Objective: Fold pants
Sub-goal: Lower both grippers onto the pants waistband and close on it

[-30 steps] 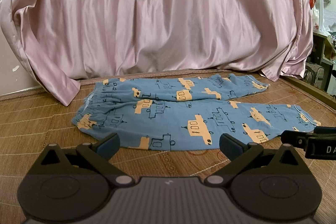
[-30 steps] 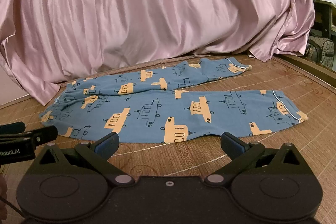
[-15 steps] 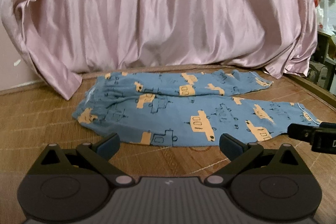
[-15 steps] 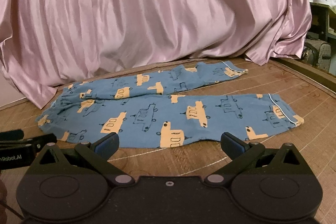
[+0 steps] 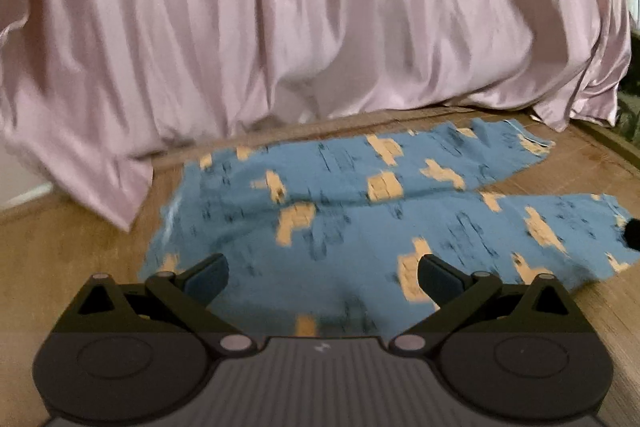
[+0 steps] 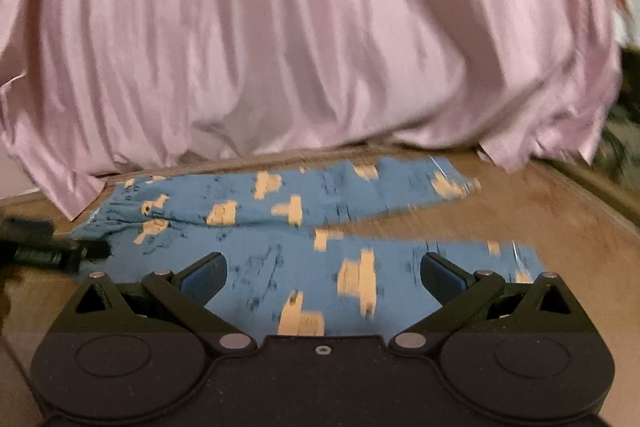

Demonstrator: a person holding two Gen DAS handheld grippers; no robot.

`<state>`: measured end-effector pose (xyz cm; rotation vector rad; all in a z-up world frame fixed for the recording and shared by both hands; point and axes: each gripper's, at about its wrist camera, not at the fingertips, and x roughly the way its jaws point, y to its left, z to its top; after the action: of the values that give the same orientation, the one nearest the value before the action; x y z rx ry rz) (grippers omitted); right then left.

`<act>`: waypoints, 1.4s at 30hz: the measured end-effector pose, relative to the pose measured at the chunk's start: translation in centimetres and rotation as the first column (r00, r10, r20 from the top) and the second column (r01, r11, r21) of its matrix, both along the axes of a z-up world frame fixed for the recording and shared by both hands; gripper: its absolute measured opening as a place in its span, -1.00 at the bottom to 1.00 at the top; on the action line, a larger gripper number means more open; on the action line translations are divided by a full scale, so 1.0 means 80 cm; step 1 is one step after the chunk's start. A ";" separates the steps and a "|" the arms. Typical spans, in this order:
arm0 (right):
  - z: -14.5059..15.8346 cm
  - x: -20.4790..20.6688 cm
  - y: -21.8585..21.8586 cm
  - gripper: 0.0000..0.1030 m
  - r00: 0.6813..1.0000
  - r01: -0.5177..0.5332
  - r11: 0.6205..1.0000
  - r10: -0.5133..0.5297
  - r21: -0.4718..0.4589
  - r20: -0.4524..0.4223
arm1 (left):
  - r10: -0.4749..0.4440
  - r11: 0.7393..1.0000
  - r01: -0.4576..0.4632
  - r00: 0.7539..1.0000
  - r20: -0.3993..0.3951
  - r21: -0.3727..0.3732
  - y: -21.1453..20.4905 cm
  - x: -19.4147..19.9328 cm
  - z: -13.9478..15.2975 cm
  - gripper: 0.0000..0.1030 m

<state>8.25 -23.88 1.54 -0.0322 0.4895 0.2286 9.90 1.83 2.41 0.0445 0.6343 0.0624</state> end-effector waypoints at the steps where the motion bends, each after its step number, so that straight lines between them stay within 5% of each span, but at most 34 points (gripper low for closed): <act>1: 0.005 0.010 -0.001 0.99 1.000 -0.014 1.000 0.014 0.004 0.002 | -0.003 1.000 0.003 1.000 -0.009 0.017 0.002 0.013 0.006 1.00; 7: 0.023 0.100 -0.009 0.99 0.982 -0.187 0.977 0.187 -0.103 -0.010 | -0.029 0.991 0.042 0.994 -0.105 0.126 0.035 0.110 0.039 1.00; 12: 0.010 0.202 0.001 0.99 0.948 -0.317 0.940 0.310 -0.124 -0.077 | -0.030 0.989 0.053 0.986 -0.162 0.142 0.079 0.191 0.045 1.00; 23: -0.062 0.417 0.083 0.98 0.810 -0.577 0.810 0.551 -0.105 -0.199 | -0.038 0.989 0.070 0.972 -0.231 0.129 0.165 0.311 0.001 0.99; 31: -0.093 0.468 0.118 0.75 0.757 -0.645 0.755 0.609 -0.118 -0.236 | -0.142 0.980 0.176 0.944 -0.298 0.089 0.170 0.351 -0.027 0.73; 42: -0.107 0.488 0.136 0.37 0.709 -0.688 0.721 0.642 -0.087 -0.292 | -0.231 0.965 0.262 0.895 -0.381 0.031 0.185 0.364 -0.048 -0.02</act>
<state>47.27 -13.00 -7.02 -0.3837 0.7346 0.9196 38.99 16.65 -1.41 0.2206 1.0056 -0.1716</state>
